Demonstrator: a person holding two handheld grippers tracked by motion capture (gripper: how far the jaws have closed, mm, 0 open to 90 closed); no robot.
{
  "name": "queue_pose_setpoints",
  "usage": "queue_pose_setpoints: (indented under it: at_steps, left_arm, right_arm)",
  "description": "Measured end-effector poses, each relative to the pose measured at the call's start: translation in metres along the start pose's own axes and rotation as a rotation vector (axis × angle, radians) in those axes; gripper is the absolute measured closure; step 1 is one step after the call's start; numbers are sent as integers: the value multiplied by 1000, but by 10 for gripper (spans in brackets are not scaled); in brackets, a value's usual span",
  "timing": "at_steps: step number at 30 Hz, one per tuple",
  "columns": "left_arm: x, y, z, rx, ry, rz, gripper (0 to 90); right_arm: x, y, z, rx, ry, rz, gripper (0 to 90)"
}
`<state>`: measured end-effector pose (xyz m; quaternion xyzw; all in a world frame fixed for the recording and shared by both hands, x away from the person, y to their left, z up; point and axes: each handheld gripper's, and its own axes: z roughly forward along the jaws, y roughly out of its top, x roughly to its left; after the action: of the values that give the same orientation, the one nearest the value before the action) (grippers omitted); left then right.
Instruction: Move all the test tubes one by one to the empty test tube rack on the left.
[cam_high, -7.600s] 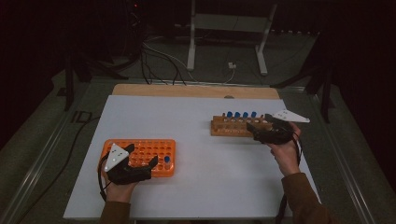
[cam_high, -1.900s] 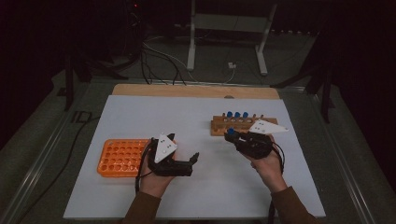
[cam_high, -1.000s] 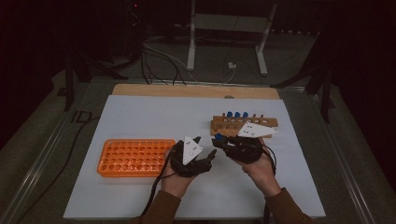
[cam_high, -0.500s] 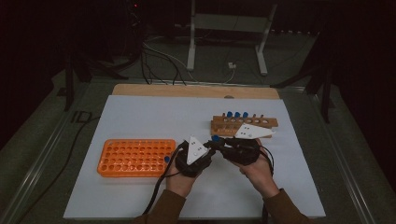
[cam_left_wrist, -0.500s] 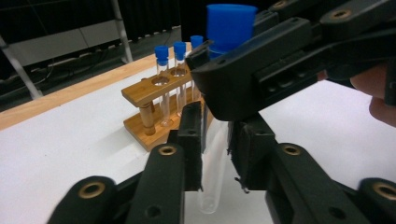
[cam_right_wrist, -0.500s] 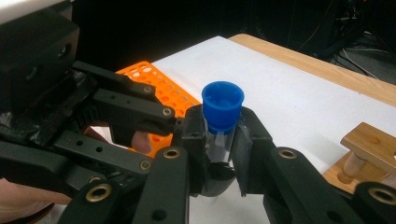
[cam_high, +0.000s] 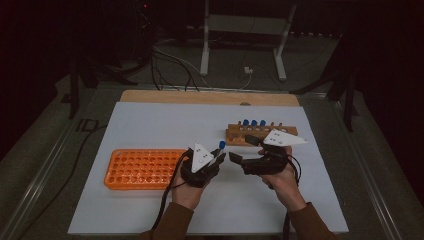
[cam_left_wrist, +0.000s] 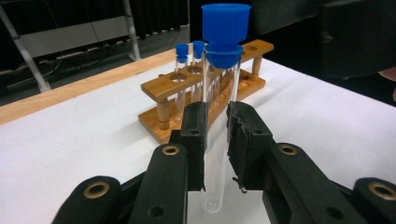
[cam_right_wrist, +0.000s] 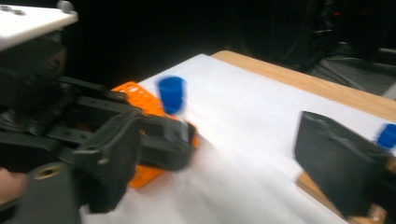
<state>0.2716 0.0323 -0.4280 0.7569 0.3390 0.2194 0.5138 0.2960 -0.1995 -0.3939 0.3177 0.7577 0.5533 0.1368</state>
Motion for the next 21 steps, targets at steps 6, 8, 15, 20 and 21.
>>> queue_pose_setpoints:
  at_steps: [6,8,15,20,21]
  left_arm:
    - [11,1,-13,-14,14,-13,767]
    - [17,0,-17,-21,25,-19,767]
    - [36,-4,-36,-33,75,-57,767]
    - [49,-9,-48,-35,95,-71,766]
    - [51,-10,-51,-37,101,-73,766]
  right_arm:
    - [-9,-5,-3,20,-65,-11,27]
    - [-12,-8,-4,26,-74,-8,15]
    - [-19,-15,-5,50,-102,-22,2]
    - [-24,-18,-8,53,-112,-13,3]
    - [-25,-18,-9,53,-116,-11,3]
